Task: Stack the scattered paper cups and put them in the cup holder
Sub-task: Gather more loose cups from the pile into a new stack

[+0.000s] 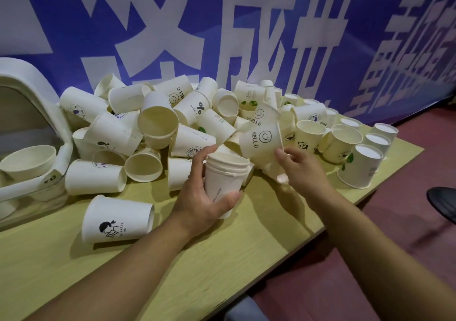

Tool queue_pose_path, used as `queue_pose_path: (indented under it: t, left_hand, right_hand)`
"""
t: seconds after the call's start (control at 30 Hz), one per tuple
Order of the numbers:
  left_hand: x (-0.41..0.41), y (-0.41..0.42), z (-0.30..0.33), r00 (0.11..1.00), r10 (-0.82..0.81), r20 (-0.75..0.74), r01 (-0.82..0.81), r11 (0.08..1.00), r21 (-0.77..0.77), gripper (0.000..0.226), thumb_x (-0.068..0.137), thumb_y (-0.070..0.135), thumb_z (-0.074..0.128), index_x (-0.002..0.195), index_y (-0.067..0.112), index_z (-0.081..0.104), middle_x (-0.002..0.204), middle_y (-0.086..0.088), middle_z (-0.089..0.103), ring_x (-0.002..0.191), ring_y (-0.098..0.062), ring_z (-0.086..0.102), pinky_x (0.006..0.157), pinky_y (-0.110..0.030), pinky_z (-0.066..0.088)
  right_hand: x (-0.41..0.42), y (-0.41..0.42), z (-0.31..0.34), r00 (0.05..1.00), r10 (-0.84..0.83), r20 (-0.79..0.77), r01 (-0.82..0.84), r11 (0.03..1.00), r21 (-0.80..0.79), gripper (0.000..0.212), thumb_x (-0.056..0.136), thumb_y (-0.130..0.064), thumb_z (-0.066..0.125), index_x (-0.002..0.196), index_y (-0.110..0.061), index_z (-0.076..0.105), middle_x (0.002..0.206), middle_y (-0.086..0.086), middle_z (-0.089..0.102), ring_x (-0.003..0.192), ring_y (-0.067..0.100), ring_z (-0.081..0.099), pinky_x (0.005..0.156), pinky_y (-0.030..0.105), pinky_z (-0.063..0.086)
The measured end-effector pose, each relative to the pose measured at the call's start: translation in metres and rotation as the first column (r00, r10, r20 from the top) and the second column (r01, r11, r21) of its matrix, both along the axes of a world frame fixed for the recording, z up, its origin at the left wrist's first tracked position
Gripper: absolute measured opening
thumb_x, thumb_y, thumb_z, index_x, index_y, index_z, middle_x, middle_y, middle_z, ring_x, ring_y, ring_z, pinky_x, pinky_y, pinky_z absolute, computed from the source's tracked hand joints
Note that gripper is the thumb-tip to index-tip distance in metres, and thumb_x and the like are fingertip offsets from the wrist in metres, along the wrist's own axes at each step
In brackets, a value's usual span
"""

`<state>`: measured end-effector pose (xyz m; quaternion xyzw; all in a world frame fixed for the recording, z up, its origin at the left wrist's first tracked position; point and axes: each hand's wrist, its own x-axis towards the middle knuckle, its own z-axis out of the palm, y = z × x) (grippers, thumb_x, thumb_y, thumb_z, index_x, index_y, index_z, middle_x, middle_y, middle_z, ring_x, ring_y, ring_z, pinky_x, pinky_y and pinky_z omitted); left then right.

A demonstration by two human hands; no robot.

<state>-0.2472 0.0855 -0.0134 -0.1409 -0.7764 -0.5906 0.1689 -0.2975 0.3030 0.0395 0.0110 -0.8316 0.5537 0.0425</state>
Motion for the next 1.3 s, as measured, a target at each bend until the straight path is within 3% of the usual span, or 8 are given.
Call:
queue_pose_path:
  t: [0.2, 0.4, 0.6, 0.87, 0.97, 1.07, 1.17, 1.3]
  left_hand:
    - [0.001, -0.001, 0.0, 1.0, -0.018, 0.017, 0.019, 0.999, -0.04, 0.09, 0.063, 0.053, 0.078, 0.137, 0.063, 0.027, 0.128, 0.013, 0.057, 0.106, -0.01, 0.064, 0.087, -0.034, 0.059]
    - [0.006, 0.001, 0.002, 0.998, -0.061, 0.017, 0.063, 0.983, -0.172, 0.099, 0.064, 0.053, 0.076, 0.144, 0.065, 0.019, 0.135, 0.03, 0.047, 0.122, 0.002, 0.053, 0.098, -0.029, 0.053]
    - [0.011, 0.003, 0.008, 0.995, -0.1, 0.01, 0.099, 0.948, -0.303, 0.107, 0.064, 0.06, 0.074, 0.142, 0.073, 0.002, 0.131, 0.031, 0.048, 0.112, -0.005, 0.059, 0.092, -0.043, 0.055]
    - [0.015, 0.009, 0.005, 0.992, -0.079, -0.096, 0.046, 0.95, -0.308, 0.116, 0.062, 0.062, 0.072, 0.137, 0.075, -0.016, 0.133, 0.019, 0.051, 0.111, -0.014, 0.062, 0.09, -0.027, 0.053]
    - [0.015, 0.008, 0.004, 0.988, -0.045, -0.147, 0.006, 0.966, -0.26, 0.11, 0.062, 0.063, 0.071, 0.139, 0.073, -0.007, 0.132, 0.033, 0.038, 0.11, -0.011, 0.058, 0.088, -0.014, 0.05]
    - [0.012, 0.006, 0.001, 0.985, -0.044, -0.165, 0.004, 0.972, -0.234, 0.096, 0.064, 0.055, 0.074, 0.139, 0.056, 0.013, 0.126, 0.023, 0.045, 0.098, -0.015, 0.062, 0.08, -0.037, 0.059]
    - [0.01, 0.005, 0.0, 0.987, -0.045, -0.151, 0.016, 0.981, -0.193, 0.088, 0.066, 0.05, 0.076, 0.134, 0.049, 0.02, 0.121, 0.015, 0.051, 0.096, -0.007, 0.063, 0.072, -0.038, 0.06]
    - [0.009, 0.006, 0.0, 0.992, -0.018, -0.122, -0.001, 0.987, -0.158, 0.084, 0.064, 0.049, 0.077, 0.129, 0.049, 0.024, 0.115, 0.013, 0.054, 0.093, -0.008, 0.063, 0.071, -0.034, 0.059]
  right_hand:
    - [0.008, 0.033, 0.003, 0.972, -0.023, -0.232, 0.114, 0.915, 0.387, 0.023, 0.098, -0.037, 0.059, 0.111, -0.026, 0.075, 0.099, -0.006, 0.06, 0.096, 0.016, 0.056, 0.08, 0.034, 0.043]
    - [0.013, 0.029, 0.005, 0.861, -0.011, -0.509, 0.154, 0.959, 0.239, 0.028, 0.103, -0.028, 0.05, 0.126, -0.03, 0.066, 0.097, -0.001, 0.045, 0.093, 0.018, 0.047, 0.08, 0.027, 0.043]
    - [0.032, 0.013, 0.015, 0.716, 0.012, -0.698, 0.075, 0.993, 0.094, 0.016, 0.101, -0.032, 0.049, 0.107, -0.031, 0.064, 0.098, -0.01, 0.04, 0.095, 0.007, 0.042, 0.082, 0.016, 0.039]
    - [0.04, -0.004, 0.003, 0.717, 0.434, -0.546, -0.198, 0.877, 0.437, 0.02, 0.1, -0.035, 0.045, 0.096, -0.027, 0.062, 0.111, -0.011, 0.047, 0.102, 0.011, 0.05, 0.084, 0.019, 0.04]
    - [0.041, -0.007, -0.003, 0.713, 0.465, -0.524, -0.222, 0.859, 0.461, 0.023, 0.099, -0.037, 0.045, 0.097, -0.025, 0.065, 0.109, -0.008, 0.048, 0.101, 0.01, 0.048, 0.082, 0.016, 0.038]
    - [0.043, -0.005, -0.005, 0.724, 0.474, -0.501, -0.24, 0.854, 0.461, 0.032, 0.099, -0.043, 0.045, 0.104, -0.023, 0.069, 0.111, -0.008, 0.05, 0.104, 0.008, 0.05, 0.084, 0.018, 0.04]
    - [0.041, 0.002, -0.004, 0.8, 0.391, -0.454, -0.184, 0.881, 0.435, 0.04, 0.096, -0.054, 0.046, 0.121, -0.026, 0.06, 0.114, -0.01, 0.052, 0.107, 0.001, 0.05, 0.09, 0.021, 0.044]
    - [0.04, 0.01, -0.012, 0.917, 0.362, -0.168, -0.134, 0.675, 0.725, 0.049, 0.088, -0.051, 0.064, 0.129, -0.028, 0.051, 0.126, -0.009, 0.049, 0.113, 0.01, 0.047, 0.094, 0.032, 0.047]
